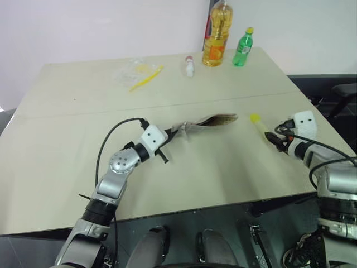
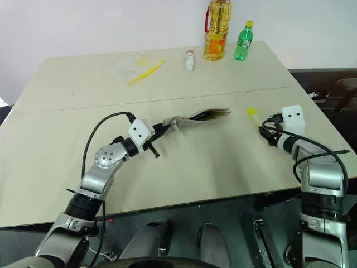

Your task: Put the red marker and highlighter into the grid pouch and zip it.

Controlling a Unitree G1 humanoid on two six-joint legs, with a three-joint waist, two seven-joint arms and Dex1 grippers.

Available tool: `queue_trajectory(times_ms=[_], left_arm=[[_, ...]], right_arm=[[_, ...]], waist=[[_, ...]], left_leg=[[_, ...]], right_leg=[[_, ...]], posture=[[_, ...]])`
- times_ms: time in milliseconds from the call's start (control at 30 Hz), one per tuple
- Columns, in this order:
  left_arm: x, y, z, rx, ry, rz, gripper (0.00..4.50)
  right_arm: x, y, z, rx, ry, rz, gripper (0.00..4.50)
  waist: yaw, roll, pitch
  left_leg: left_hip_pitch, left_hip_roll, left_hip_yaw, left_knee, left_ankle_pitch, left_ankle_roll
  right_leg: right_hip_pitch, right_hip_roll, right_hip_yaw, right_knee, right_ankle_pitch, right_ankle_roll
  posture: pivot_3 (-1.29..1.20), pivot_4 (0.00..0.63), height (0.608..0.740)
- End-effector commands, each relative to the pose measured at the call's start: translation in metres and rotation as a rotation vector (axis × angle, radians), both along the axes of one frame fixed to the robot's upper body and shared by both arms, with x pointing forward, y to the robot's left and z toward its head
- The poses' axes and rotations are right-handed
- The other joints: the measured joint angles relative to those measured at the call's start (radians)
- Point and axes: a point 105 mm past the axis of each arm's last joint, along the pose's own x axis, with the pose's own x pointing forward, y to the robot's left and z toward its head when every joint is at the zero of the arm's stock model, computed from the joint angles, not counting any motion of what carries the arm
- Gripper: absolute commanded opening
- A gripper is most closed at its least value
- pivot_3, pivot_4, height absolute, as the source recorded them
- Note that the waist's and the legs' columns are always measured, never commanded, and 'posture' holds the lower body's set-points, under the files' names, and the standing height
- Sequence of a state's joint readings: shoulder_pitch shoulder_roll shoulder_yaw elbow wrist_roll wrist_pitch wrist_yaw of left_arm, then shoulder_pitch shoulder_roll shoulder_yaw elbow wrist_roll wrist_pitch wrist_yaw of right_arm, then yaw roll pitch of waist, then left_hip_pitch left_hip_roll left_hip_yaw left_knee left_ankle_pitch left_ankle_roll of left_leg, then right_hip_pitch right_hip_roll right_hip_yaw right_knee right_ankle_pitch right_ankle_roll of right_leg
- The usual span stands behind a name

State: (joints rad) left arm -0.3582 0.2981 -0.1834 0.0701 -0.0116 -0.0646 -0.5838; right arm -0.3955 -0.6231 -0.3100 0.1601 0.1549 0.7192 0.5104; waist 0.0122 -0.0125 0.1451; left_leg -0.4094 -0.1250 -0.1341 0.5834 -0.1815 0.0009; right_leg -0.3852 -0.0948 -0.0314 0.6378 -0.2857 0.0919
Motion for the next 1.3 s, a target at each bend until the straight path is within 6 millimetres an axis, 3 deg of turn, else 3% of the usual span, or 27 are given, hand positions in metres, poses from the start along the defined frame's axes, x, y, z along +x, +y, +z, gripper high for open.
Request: queue_trajectory(times_ms=[33,133,367,467,633,667,767,833,933,1100,1300], left_arm=[[-0.003,0.000,0.008,-0.008,-0.024,-0.009,0.00],[-0.003,-0.001,0.008,-0.011,-0.021,-0.009,0.00],[-0.003,-0.004,0.007,-0.014,-0.014,-0.020,0.00],[-0.004,-0.006,0.008,-0.012,-0.013,-0.032,0.00],[-0.002,-0.003,0.008,-0.008,-0.013,-0.027,0.00],[-0.002,-0.002,0.008,-0.006,-0.013,-0.025,0.00],[0.000,0.002,0.007,0.000,-0.019,-0.006,0.00],[0.006,0.010,0.010,0.008,-0.037,0.041,0.00],[0.014,0.020,0.015,0.008,-0.055,0.082,0.00],[0.009,0.023,0.017,0.006,-0.051,0.009,0.00],[-0.003,0.022,0.017,0.027,-0.044,-0.087,0.00]], right_arm=[[0.007,-0.008,0.006,0.006,-0.020,0.007,3.35],[0.012,-0.008,0.002,0.031,-0.012,0.033,4.44],[0.022,-0.003,-0.008,0.094,0.009,0.039,4.44],[0.026,-0.001,-0.010,0.098,0.010,0.040,3.62],[0.025,0.004,-0.008,0.102,-0.001,0.058,1.07],[0.024,0.006,-0.007,0.098,-0.009,0.067,0.84],[0.019,0.011,-0.002,0.051,-0.020,0.095,0.86],[0.007,0.017,0.008,-0.135,-0.025,0.180,0.86],[-0.030,0.052,0.030,-0.450,-0.060,0.468,0.86],[-0.068,0.088,0.057,-0.496,-0.102,0.631,0.86],[-0.070,0.097,0.071,-0.541,-0.136,0.639,0.86]], waist=[[0.000,0.000,0.000],[0.000,0.000,0.000],[-0.001,0.000,0.000],[-0.001,0.000,0.000],[-0.001,0.000,0.000],[-0.001,0.000,0.000],[-0.001,0.000,0.000],[0.000,0.000,0.000],[0.006,0.004,0.000],[-0.008,0.004,0.001],[0.003,0.003,0.001]], left_leg=[[0.000,0.000,0.000,0.000,0.000,0.000],[0.000,0.000,0.000,0.000,0.000,0.000],[0.000,0.000,0.000,0.001,0.000,0.000],[0.000,0.000,0.000,0.001,0.000,0.000],[0.000,0.000,0.000,0.002,0.000,0.000],[0.000,0.000,0.000,0.002,0.000,0.000],[0.000,0.000,0.000,0.002,0.000,0.000],[0.000,0.000,0.000,0.002,0.000,0.000],[-0.002,0.000,-0.001,0.003,0.000,0.000],[-0.001,0.001,0.000,0.004,-0.001,0.001],[-0.001,0.002,0.000,0.008,-0.003,0.000]], right_leg=[[0.000,0.000,0.000,0.000,0.000,0.000],[0.000,0.000,0.000,0.000,0.000,0.000],[0.001,0.000,0.000,0.000,0.000,0.000],[0.001,0.000,0.000,0.000,0.000,0.000],[0.001,0.000,0.000,0.000,0.000,0.000],[0.001,0.000,0.000,0.000,0.000,0.000],[0.001,0.000,0.000,0.000,0.000,0.000],[0.001,0.000,0.000,0.000,0.000,0.000],[-0.001,0.000,0.000,0.000,0.000,0.001],[0.000,0.000,0.000,-0.001,0.001,0.002],[0.002,0.001,0.000,-0.002,0.001,0.001]], posture=[[0.00,0.150,0.740],[0.00,0.150,0.740],[0.00,0.150,0.740],[0.00,0.150,0.740],[0.00,0.150,0.740],[0.00,0.150,0.740],[0.00,0.150,0.740],[0.00,0.150,0.740],[0.00,0.150,0.740],[0.00,0.150,0.740],[0.00,0.150,0.740]])
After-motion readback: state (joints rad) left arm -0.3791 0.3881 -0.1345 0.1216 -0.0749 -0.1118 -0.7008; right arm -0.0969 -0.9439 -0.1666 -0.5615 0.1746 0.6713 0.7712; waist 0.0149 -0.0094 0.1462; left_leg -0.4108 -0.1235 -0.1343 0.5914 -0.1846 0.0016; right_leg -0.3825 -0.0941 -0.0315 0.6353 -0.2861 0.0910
